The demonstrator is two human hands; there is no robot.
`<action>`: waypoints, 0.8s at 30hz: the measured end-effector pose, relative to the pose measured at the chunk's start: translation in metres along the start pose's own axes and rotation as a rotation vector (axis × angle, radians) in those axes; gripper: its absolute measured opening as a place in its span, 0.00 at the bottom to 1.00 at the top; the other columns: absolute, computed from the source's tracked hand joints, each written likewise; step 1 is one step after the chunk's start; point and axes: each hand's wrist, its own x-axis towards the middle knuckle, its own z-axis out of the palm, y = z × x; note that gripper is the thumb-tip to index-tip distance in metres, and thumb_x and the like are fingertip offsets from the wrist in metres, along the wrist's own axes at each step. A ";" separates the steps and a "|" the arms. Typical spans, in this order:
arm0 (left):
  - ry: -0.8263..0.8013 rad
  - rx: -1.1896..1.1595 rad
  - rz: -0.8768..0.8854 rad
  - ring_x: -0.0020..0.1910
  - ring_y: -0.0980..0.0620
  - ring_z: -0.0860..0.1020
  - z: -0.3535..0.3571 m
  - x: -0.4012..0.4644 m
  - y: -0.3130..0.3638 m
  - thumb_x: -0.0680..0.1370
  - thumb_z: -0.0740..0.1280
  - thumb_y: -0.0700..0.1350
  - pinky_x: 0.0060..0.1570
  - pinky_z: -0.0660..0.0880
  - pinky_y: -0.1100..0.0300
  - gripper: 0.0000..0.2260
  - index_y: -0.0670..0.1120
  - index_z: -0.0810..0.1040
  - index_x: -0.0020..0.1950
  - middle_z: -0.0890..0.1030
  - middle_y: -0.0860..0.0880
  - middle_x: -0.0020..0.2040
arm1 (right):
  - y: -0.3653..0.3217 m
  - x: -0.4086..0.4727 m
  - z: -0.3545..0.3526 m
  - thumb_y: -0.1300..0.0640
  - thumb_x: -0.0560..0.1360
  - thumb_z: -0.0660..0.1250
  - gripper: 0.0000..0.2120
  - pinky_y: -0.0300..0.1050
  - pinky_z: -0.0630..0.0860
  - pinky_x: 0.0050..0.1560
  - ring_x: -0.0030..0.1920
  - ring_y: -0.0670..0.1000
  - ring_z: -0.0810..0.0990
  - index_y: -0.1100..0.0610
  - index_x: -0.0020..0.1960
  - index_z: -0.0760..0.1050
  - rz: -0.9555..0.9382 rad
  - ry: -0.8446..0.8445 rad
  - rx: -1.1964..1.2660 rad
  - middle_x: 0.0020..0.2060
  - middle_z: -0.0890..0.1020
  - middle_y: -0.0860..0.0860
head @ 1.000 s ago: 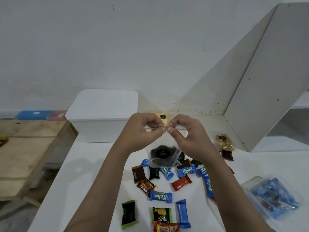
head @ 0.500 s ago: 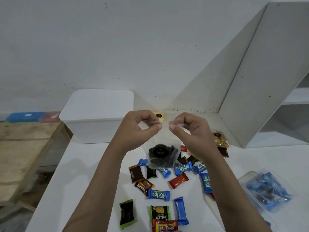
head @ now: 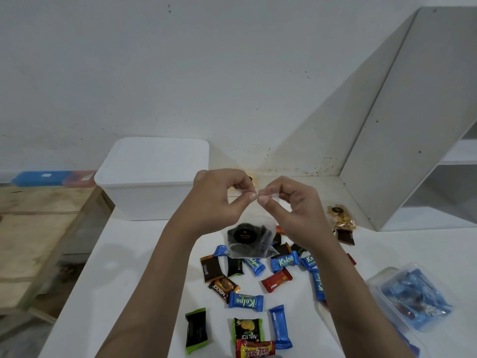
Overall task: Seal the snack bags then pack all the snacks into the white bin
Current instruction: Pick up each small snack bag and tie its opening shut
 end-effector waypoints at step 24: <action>-0.025 -0.033 -0.129 0.49 0.62 0.78 0.000 0.000 -0.018 0.72 0.72 0.54 0.57 0.71 0.56 0.04 0.57 0.78 0.40 0.81 0.61 0.40 | 0.001 0.001 -0.008 0.62 0.71 0.73 0.05 0.49 0.78 0.55 0.46 0.50 0.83 0.59 0.37 0.79 0.061 0.042 0.120 0.32 0.81 0.44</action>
